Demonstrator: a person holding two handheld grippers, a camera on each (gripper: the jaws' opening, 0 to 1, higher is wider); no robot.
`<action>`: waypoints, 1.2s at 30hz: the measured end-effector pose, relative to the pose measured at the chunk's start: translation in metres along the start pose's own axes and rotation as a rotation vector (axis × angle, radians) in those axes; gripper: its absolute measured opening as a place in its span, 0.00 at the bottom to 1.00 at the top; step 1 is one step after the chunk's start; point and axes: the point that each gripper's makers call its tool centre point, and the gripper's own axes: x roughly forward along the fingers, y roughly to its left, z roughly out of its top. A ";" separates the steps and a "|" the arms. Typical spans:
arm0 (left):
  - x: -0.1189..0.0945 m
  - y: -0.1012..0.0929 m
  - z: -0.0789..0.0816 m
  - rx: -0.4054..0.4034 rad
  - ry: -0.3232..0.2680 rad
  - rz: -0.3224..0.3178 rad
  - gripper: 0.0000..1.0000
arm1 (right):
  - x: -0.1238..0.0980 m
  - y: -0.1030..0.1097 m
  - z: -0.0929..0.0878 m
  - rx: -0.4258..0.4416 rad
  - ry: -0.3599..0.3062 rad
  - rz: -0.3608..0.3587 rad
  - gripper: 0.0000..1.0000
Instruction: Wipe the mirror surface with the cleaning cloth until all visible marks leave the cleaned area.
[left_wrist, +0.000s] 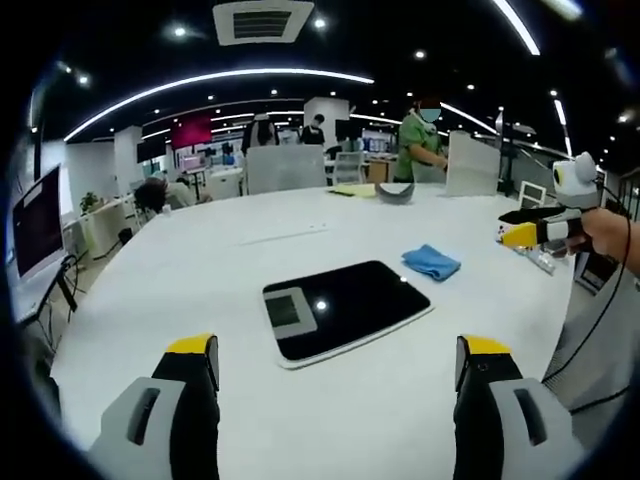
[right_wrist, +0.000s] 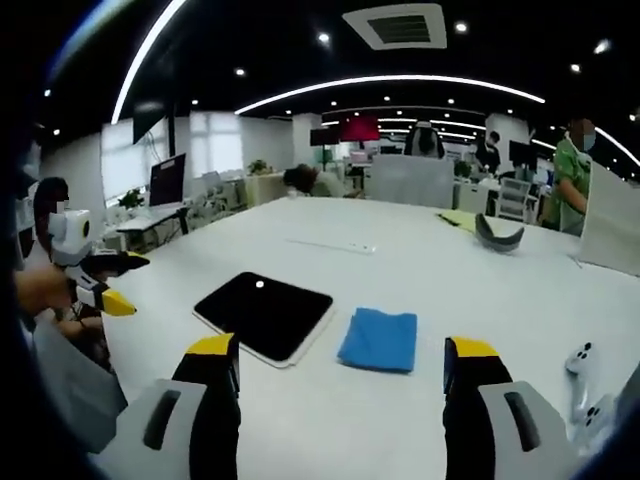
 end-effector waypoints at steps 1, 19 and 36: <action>-0.001 0.000 0.000 0.001 0.001 0.000 0.99 | 0.000 0.000 -0.001 0.009 -0.001 0.001 0.84; -0.006 -0.002 -0.004 -0.022 0.005 -0.003 0.99 | 0.004 0.005 -0.006 0.029 -0.006 0.019 0.82; -0.012 0.001 -0.005 -0.024 0.004 0.023 0.99 | 0.008 0.010 -0.008 0.036 -0.009 0.053 0.80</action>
